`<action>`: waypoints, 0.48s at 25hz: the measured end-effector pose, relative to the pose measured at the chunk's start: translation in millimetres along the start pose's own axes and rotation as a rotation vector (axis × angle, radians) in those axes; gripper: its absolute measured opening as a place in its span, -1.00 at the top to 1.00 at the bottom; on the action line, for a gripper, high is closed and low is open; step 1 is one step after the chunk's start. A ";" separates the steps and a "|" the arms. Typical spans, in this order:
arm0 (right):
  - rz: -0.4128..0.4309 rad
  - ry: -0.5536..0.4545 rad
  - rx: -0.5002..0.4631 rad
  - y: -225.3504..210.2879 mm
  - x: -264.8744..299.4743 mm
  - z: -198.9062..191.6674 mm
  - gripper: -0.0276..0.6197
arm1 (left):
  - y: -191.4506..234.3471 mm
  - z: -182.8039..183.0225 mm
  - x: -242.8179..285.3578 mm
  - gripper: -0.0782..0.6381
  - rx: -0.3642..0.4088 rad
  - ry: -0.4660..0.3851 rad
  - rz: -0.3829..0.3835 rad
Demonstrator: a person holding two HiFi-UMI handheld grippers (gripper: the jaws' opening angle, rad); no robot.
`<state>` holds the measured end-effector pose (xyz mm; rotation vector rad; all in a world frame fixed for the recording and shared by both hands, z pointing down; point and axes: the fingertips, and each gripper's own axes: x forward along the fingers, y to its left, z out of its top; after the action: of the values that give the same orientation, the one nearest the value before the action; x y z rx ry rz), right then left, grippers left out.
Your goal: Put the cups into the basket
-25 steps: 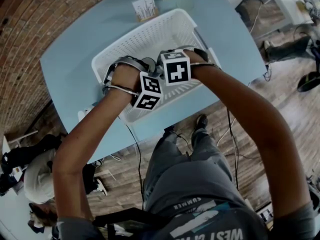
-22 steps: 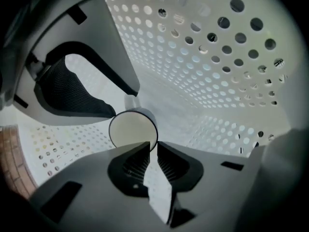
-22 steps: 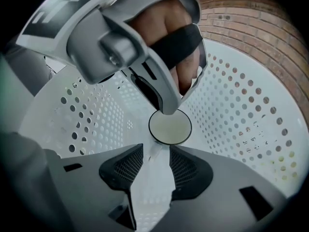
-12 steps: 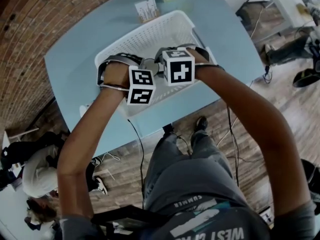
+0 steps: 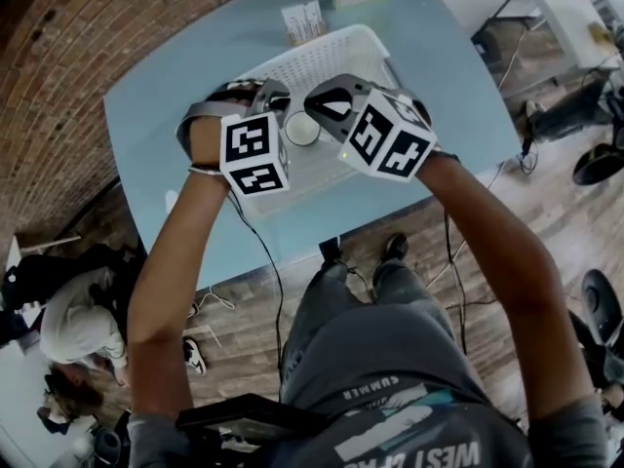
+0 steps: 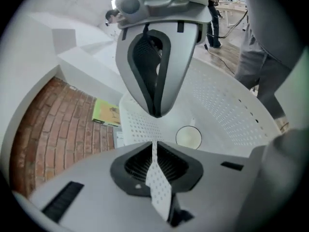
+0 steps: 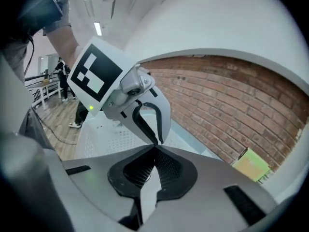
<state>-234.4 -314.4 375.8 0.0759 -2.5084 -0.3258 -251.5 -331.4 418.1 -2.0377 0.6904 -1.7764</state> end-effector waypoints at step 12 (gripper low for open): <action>-0.272 -0.295 -0.048 -17.1 -98.1 78.7 0.88 | 72.0 61.4 -98.3 0.78 -0.371 -0.443 0.296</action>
<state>-199.9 -301.5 254.4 0.3766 -2.7828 -0.5421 -209.8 -337.7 288.4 -2.3027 1.1648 -1.0402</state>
